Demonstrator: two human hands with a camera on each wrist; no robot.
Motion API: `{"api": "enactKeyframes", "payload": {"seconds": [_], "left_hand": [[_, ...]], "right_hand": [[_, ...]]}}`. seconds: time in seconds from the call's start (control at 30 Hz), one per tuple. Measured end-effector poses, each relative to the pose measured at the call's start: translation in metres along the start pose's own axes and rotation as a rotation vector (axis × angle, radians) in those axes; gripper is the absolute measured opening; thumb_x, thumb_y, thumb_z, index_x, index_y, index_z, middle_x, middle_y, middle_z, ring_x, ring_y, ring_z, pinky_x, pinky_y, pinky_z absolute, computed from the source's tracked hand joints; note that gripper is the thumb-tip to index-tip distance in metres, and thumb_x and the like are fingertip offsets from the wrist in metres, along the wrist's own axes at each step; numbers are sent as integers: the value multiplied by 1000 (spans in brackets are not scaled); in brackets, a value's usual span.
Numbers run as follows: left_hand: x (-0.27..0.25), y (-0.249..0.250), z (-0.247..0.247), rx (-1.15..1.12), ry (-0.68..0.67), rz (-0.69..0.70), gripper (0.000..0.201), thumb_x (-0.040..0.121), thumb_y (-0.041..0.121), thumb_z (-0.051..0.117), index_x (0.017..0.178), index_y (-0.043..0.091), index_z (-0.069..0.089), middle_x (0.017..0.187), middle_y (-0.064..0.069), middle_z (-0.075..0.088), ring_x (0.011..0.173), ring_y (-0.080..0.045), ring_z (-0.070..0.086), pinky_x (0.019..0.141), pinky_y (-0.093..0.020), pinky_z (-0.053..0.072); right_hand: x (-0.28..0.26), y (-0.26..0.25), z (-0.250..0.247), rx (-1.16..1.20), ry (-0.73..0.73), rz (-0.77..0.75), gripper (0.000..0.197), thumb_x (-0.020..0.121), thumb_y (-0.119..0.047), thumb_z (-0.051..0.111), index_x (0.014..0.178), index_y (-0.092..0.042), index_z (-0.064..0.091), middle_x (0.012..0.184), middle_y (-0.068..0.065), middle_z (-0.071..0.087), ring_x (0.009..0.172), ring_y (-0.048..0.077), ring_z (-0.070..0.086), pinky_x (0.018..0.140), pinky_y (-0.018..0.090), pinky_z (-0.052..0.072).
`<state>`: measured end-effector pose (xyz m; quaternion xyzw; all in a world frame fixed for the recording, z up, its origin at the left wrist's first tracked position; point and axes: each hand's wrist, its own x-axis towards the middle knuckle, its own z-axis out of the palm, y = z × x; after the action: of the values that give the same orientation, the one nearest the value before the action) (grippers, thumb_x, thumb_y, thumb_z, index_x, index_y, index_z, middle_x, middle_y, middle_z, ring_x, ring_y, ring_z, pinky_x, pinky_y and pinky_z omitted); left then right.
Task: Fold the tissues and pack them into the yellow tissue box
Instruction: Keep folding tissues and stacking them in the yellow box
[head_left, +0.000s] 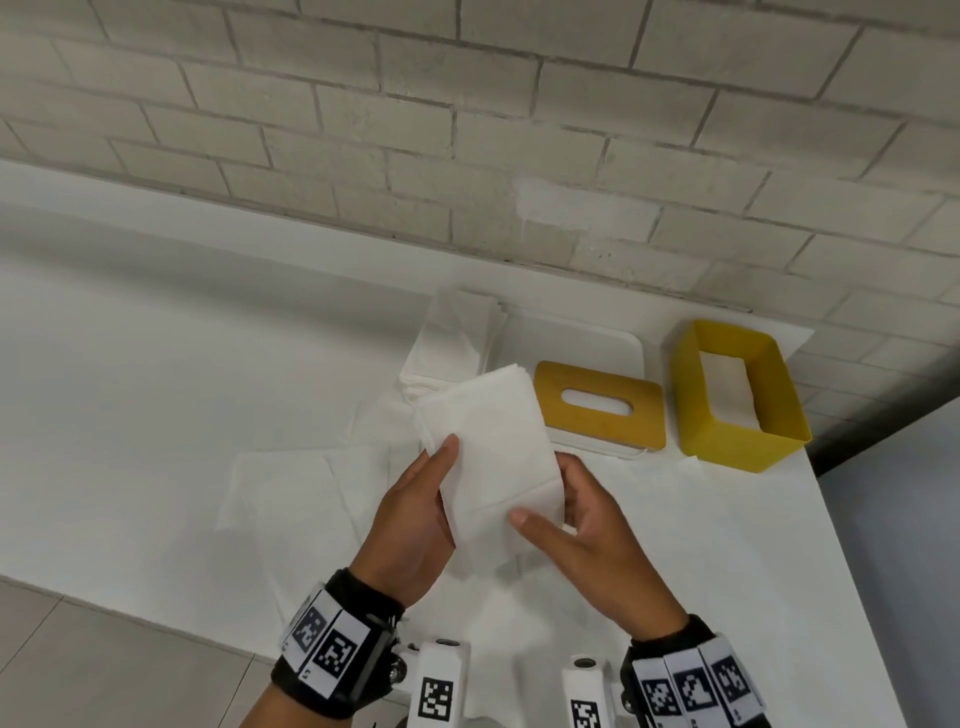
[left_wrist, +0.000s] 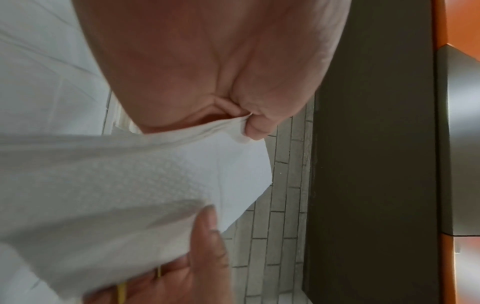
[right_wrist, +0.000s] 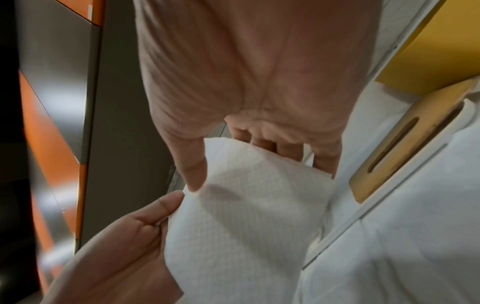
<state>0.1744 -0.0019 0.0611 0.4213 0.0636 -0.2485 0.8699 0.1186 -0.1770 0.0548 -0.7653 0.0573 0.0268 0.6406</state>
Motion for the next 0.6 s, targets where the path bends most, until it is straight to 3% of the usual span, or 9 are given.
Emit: {"api": "enactKeyframes", "payload": {"seconds": [0.1,0.17,0.23,0.3,0.4,0.5,0.6], "left_hand": [[4,-2,-1,-5,-1,15,38,106,30,45,138,16,60,132,-8,71,122,-24,67,104,-46,48],[6,-3,-6,127,33,93,31,103,26,53,131,21,64,126,-2,74,119,-21,69,100,-43,52],[9,-4,-16,447,110,252,22,97,20,65,118,26,69,112,4,78,107,-19,74,90,-38,59],[12,-3,-25,708,116,372,21,93,15,73,110,27,70,101,8,78,93,-15,75,80,-30,62],[18,-5,-36,864,82,401,21,90,12,77,107,24,71,100,14,78,93,-7,75,83,-24,60],[31,-19,-56,1247,49,437,24,90,23,78,112,30,71,95,22,75,90,6,71,85,-19,58],[40,-35,-72,1360,-8,390,35,87,27,80,119,34,70,101,20,74,95,9,68,90,-23,57]], "right_hand": [[-3,4,-4,-68,-8,52,24,94,-19,71,116,-29,67,109,-6,76,104,14,72,95,45,57],[-3,6,-12,-129,31,39,15,93,-20,72,105,-29,71,101,-4,76,98,16,72,92,49,57],[-1,4,-25,-194,85,6,12,92,-19,73,99,-28,71,97,-7,76,93,12,71,88,43,58],[1,0,-40,-304,129,-56,11,91,-19,74,98,-28,72,97,-14,75,92,4,70,86,29,56],[9,2,-56,-559,174,-112,10,91,-25,73,97,-33,69,97,-24,72,96,-3,65,85,16,49],[16,20,-61,-763,148,-92,12,93,-30,69,104,-34,67,100,-22,70,96,0,64,84,22,50],[16,42,-57,-927,30,24,26,95,-36,64,121,-35,61,114,-16,69,108,8,64,89,28,52]]}}
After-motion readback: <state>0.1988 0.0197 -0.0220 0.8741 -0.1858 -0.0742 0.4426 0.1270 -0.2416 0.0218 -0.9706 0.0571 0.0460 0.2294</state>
